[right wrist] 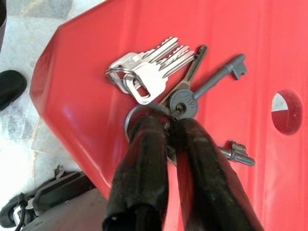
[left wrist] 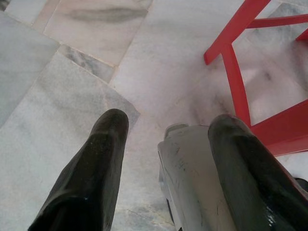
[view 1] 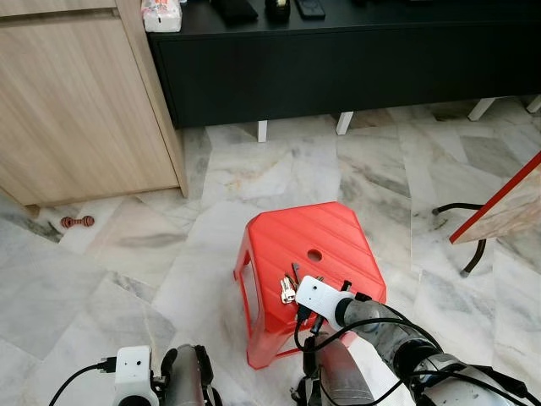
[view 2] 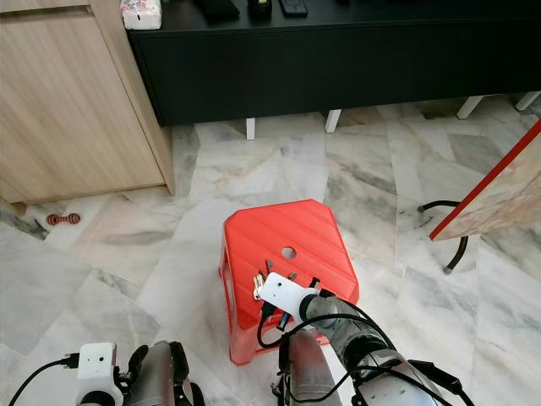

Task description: Hang keys on a hook

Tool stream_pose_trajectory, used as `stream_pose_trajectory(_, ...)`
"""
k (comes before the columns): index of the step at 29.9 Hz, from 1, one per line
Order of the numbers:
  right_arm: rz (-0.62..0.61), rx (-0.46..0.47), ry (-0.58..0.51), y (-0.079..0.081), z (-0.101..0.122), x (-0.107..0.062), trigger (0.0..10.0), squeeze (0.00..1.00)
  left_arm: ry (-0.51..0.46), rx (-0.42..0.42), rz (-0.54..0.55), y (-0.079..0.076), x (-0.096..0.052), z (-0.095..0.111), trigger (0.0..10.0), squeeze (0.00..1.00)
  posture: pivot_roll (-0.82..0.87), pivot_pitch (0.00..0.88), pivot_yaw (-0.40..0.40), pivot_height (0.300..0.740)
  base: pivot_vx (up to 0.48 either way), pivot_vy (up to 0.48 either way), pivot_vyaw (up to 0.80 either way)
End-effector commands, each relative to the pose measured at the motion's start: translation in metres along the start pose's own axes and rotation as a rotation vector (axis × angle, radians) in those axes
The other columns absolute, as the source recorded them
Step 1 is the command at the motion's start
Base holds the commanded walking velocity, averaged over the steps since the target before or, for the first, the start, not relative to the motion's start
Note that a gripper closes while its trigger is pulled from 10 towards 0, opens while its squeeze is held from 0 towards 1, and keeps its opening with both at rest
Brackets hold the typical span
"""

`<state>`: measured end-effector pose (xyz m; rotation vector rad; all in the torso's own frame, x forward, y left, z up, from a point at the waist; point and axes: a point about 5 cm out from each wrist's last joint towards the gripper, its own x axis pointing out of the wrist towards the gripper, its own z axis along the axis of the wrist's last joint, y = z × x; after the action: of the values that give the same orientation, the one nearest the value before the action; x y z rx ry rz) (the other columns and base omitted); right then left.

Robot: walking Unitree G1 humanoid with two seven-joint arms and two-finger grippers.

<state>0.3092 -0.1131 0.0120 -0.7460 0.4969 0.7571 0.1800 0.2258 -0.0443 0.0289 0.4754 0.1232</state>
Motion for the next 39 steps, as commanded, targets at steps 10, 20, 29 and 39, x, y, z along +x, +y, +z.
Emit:
stream_pose_trajectory(10,-0.013,0.030,0.020,0.001,-0.005,0.000,0.0,0.00,0.441,-0.016,-0.087,-0.026,-0.053,-0.090,10.0,0.00,0.12,0.260,-0.126,0.608,0.000,0.000,0.00)
stream_pose_trajectory(20,-0.185,0.178,-0.048,-0.022,-0.002,-0.006,0.0,0.00,0.444,-0.017,-0.085,-0.028,-0.046,-0.085,10.0,0.00,0.11,0.228,-0.136,0.608,0.000,0.000,0.00)
stream_pose_trajectory(29,-0.467,0.627,-0.149,-0.036,-0.034,-0.027,0.0,0.00,0.450,-0.017,-0.076,-0.029,-0.035,-0.079,10.0,0.00,0.08,0.170,-0.135,0.608,0.000,0.000,0.00)
stream_pose_trajectory(39,-0.715,0.771,-0.283,-0.046,-0.046,-0.051,0.0,0.00,0.437,0.002,-0.074,-0.026,-0.018,-0.065,10.0,0.00,0.06,0.089,-0.118,0.608,0.000,0.000,0.00)
